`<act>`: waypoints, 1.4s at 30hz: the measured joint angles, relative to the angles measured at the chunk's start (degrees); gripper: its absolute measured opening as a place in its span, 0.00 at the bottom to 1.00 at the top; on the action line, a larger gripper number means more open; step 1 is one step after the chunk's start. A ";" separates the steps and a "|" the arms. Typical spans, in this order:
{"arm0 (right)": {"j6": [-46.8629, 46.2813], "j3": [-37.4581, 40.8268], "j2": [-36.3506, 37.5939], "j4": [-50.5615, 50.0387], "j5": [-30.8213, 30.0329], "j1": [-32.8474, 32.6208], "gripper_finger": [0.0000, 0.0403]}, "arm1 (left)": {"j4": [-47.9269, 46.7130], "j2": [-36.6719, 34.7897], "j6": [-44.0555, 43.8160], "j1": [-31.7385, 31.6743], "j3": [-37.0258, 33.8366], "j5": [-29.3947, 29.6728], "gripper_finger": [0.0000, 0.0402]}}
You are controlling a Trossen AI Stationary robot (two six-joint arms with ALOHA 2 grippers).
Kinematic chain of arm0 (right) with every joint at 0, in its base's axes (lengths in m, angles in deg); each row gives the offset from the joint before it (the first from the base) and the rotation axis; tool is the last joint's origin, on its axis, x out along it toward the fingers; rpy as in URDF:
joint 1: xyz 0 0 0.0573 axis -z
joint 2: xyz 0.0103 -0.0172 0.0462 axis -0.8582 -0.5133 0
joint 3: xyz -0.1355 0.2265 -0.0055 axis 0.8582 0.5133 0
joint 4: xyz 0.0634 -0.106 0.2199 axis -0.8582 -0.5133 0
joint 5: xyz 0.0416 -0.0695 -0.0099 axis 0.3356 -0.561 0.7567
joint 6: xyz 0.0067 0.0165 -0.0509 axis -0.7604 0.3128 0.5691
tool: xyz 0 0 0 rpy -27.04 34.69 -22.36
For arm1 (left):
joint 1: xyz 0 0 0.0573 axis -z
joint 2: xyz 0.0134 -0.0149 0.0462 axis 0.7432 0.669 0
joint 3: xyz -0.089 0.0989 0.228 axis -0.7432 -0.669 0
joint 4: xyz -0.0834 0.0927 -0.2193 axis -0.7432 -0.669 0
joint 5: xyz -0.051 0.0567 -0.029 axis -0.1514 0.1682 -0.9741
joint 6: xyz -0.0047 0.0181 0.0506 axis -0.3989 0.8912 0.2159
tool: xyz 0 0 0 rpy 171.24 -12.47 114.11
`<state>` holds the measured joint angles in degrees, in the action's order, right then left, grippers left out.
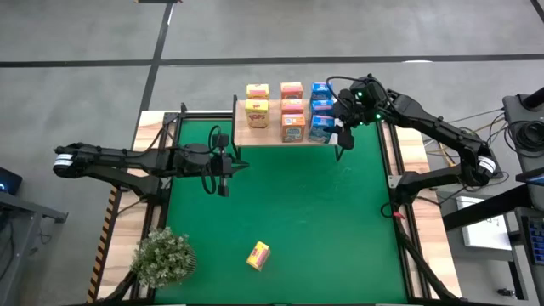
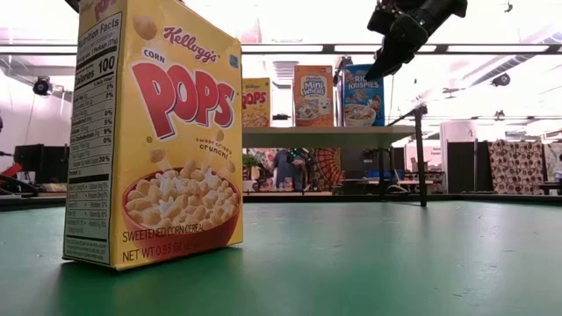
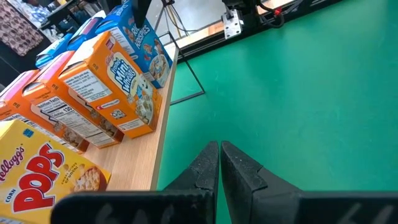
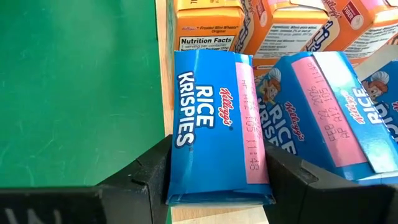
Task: Stack cereal on shelf
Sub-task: Put the blue cereal box on the shelf aligned with the other blue cereal boxes
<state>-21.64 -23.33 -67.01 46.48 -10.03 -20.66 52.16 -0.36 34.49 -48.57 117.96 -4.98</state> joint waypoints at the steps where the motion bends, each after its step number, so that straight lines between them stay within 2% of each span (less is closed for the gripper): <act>1: -0.01 0.00 0.00 0.00 -0.01 0.00 0.44 | -0.02 0.00 -0.02 -0.02 0.00 0.00 0.00; 21: -3.11 -0.03 0.18 1.07 -0.03 -0.04 0.60 | 0.31 0.00 -0.02 -0.01 0.00 0.00 0.00; 26: -4.24 -1.70 0.24 0.78 -0.03 -0.04 0.61 | 0.31 0.00 -0.02 0.00 0.00 0.00 0.00; 32: -6.15 -7.24 0.31 -2.77 -0.02 -0.50 0.58 | 0.30 0.00 -0.02 -0.01 0.00 0.00 0.00; 36: -10.82 -11.27 0.44 -3.85 0.08 -3.08 0.56 | 0.31 0.00 -0.02 -0.02 0.00 0.00 0.00; 42: -16.51 -13.25 0.48 -3.96 0.13 -12.33 0.52 | 0.71 0.00 0.00 -0.02 0.00 0.00 0.00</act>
<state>-38.16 -36.58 -66.53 42.52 -9.89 -32.99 52.87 -0.36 34.49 -48.59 117.96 -4.98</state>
